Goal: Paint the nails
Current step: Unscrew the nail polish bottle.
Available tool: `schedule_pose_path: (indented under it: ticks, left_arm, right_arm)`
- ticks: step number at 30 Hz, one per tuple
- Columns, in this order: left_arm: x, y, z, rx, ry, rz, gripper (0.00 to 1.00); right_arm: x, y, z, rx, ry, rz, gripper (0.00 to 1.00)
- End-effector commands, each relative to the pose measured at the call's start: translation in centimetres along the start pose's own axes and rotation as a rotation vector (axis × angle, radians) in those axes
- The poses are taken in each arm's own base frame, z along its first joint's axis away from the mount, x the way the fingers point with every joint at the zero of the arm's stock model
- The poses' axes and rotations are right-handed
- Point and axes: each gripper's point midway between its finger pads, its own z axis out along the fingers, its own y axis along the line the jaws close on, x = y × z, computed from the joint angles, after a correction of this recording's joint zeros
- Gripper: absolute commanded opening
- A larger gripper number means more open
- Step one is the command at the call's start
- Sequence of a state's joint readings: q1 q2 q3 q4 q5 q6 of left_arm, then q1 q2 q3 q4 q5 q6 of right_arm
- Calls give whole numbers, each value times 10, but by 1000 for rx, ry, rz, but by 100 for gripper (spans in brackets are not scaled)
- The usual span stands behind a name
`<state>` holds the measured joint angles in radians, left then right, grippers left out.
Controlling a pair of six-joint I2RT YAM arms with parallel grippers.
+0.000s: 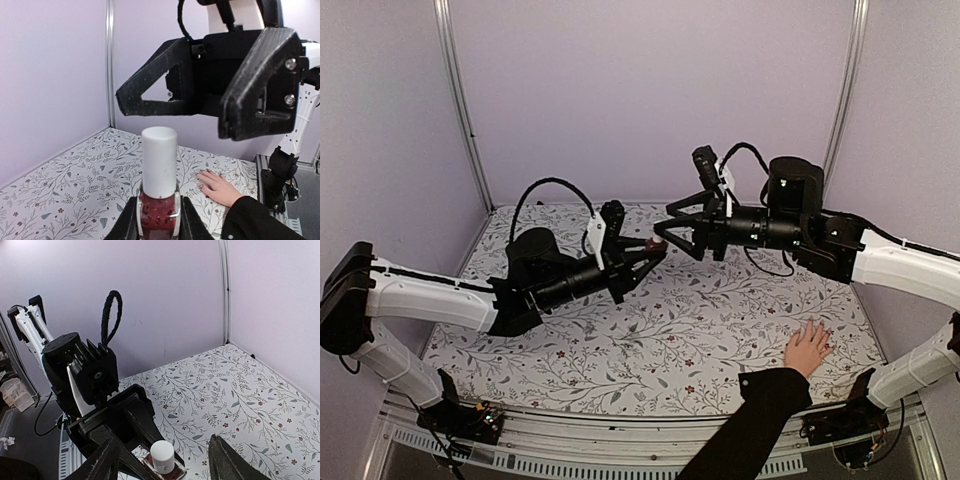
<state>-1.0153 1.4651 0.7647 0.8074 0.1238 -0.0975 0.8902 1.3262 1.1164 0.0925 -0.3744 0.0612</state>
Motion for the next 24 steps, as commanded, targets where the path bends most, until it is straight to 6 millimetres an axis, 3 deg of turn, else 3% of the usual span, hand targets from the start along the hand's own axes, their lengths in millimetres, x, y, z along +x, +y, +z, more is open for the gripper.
schedule_pose_path:
  ticks: [1,7,13,18,24]
  left_arm:
    - [-4,8,9,-77,-5,17,0]
    - [2,9,22,-112,25,38,0]
    - [3,11,26,-142,28,41,0]
    - [5,11,28,-141,33,46,0]
    - [5,-4,25,-54,24,44,0]
  right_arm:
    - [-3,-17,5,84,-23,57,61]
    - [5,-25,16,102,4,89,53]
    - [12,-31,19,128,24,108,33]
    - [11,-19,19,60,13,90,11]
    - [5,-4,15,-14,-1,48,3]
